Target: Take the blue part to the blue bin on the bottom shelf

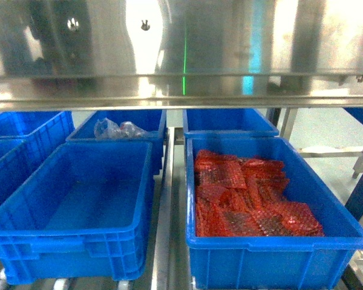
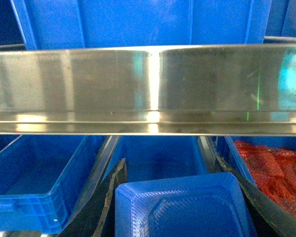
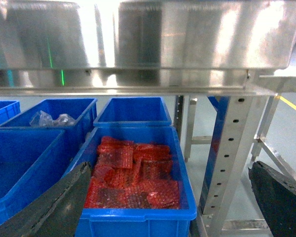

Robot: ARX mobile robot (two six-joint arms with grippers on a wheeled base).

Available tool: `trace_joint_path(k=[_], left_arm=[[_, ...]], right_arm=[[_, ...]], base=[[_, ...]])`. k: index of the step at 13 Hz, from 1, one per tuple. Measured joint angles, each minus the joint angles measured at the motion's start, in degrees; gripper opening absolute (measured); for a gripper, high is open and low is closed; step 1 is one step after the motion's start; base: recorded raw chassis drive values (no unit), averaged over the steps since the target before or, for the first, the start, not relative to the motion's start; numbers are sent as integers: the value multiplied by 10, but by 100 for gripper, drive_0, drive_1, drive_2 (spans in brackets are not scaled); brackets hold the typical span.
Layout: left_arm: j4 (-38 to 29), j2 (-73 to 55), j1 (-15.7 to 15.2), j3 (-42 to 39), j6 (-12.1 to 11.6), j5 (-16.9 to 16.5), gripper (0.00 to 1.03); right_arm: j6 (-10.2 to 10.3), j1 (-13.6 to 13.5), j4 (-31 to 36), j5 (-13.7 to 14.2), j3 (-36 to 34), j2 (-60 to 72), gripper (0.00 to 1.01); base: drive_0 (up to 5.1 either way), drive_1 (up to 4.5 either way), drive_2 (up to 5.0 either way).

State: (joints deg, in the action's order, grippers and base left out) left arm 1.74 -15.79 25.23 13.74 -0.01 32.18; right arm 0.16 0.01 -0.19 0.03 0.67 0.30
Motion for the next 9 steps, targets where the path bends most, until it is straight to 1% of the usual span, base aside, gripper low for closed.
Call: trace_joint_path(k=[9], left_arm=[[0,0,0,0,0,0,44]], right_arm=[[0,0,0,0,0,0,98]], base=[[0,0,0]])
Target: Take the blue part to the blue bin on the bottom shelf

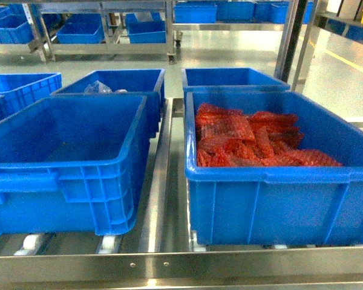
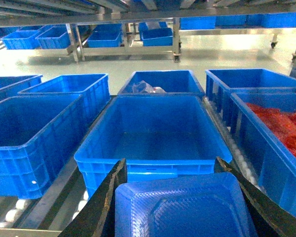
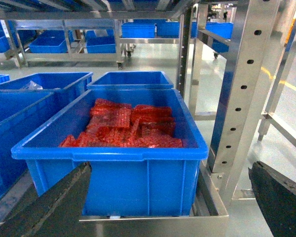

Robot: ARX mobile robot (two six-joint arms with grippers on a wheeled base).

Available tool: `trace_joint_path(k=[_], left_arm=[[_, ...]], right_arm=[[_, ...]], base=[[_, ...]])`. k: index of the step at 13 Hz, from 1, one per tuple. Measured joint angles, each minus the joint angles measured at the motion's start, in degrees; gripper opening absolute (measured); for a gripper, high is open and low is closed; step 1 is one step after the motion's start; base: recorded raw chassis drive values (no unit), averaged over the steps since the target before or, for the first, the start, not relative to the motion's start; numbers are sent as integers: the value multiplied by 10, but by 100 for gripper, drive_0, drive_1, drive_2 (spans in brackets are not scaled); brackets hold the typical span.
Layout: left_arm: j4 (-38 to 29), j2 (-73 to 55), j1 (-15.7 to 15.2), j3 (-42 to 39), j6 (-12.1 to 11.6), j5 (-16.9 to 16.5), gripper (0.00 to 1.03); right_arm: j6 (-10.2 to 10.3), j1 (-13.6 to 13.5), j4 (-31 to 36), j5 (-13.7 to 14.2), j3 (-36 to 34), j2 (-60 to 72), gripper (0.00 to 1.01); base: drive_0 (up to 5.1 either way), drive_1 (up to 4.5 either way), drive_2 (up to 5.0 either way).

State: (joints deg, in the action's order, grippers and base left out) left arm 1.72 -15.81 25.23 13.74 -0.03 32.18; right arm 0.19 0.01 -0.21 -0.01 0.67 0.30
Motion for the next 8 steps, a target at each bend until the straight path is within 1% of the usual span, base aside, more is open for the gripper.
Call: trace_joint_path(k=[8], left_arm=[[0,0,0,-1,0,0,44]], right_arm=[[0,0,-2,0,0,0,98]], base=[[0,0,0]])
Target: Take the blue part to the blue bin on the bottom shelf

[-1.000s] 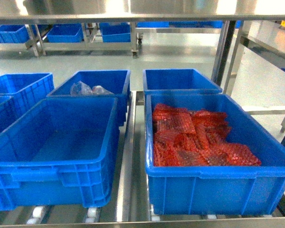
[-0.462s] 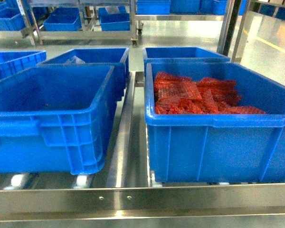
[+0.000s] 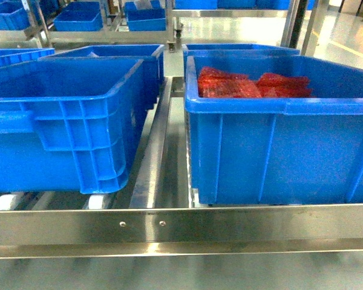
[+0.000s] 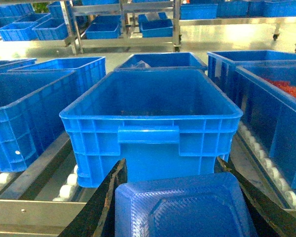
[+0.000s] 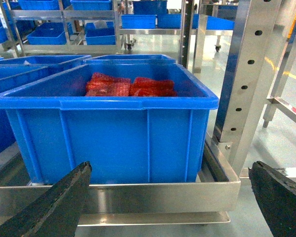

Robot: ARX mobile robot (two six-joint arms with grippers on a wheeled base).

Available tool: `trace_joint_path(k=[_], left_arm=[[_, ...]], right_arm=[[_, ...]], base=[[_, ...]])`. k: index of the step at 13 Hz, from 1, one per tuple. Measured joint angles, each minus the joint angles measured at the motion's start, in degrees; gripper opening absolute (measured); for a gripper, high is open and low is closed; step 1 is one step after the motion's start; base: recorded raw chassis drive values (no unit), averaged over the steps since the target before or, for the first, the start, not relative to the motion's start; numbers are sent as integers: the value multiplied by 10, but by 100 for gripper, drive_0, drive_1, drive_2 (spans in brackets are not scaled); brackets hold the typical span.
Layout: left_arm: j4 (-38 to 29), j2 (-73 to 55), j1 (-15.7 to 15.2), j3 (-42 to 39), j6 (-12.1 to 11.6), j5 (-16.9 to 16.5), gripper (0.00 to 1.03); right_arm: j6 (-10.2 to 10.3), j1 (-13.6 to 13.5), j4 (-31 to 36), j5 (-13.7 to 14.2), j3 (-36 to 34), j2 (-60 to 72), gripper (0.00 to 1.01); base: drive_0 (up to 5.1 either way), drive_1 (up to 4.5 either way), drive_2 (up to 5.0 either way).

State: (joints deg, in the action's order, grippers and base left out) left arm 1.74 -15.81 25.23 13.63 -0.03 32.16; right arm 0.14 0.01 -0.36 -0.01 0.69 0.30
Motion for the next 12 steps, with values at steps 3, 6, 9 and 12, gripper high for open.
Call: trace_joint_path(k=[3,6,9,12], left_arm=[[0,0,0,0,0,0,44],[0,0,0,0,0,0,44],[-1,0,0,0,0,0,44],[0,0,0,0,0,0,44]], right_arm=[[0,0,0,0,0,0,98],[0,0,0,0,0,0,98],[0,0,2,0,0,0,98],[0,0,1,0,0,0,98]], base=[[0,0,0],[0,0,0],[0,178,-178],[1,434,-432]])
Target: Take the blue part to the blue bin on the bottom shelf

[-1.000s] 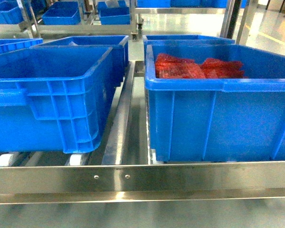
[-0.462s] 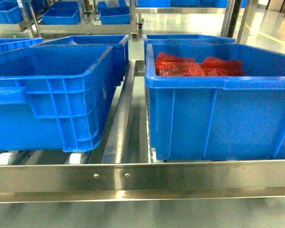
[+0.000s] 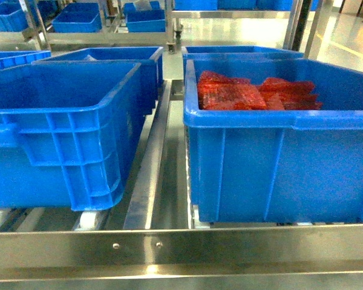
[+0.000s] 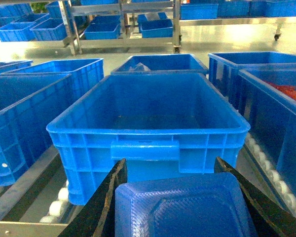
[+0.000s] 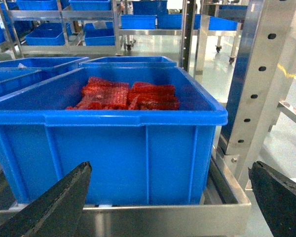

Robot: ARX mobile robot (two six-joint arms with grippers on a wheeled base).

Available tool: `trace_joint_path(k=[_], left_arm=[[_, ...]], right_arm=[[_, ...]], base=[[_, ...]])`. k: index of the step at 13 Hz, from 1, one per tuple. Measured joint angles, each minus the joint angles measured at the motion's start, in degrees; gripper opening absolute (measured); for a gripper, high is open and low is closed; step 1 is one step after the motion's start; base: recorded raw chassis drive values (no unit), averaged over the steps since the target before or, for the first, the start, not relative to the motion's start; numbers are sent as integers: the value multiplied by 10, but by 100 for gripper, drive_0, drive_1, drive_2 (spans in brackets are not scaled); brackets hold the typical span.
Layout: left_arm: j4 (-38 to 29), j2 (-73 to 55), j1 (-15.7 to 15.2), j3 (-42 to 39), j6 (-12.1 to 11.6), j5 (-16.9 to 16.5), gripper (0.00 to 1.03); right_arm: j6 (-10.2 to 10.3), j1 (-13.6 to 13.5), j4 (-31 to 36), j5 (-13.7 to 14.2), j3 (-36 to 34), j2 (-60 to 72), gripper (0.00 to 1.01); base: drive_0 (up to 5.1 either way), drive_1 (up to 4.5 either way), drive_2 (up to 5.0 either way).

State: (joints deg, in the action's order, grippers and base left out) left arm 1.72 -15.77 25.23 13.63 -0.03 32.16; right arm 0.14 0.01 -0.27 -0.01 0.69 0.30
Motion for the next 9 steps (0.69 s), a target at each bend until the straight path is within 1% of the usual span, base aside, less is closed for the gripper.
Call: trace_joint_path(k=[9], left_arm=[[1,0,0,0,0,-1,44]], right_arm=[[0,0,0,0,0,0,98]], base=[[-5,429,-438]])
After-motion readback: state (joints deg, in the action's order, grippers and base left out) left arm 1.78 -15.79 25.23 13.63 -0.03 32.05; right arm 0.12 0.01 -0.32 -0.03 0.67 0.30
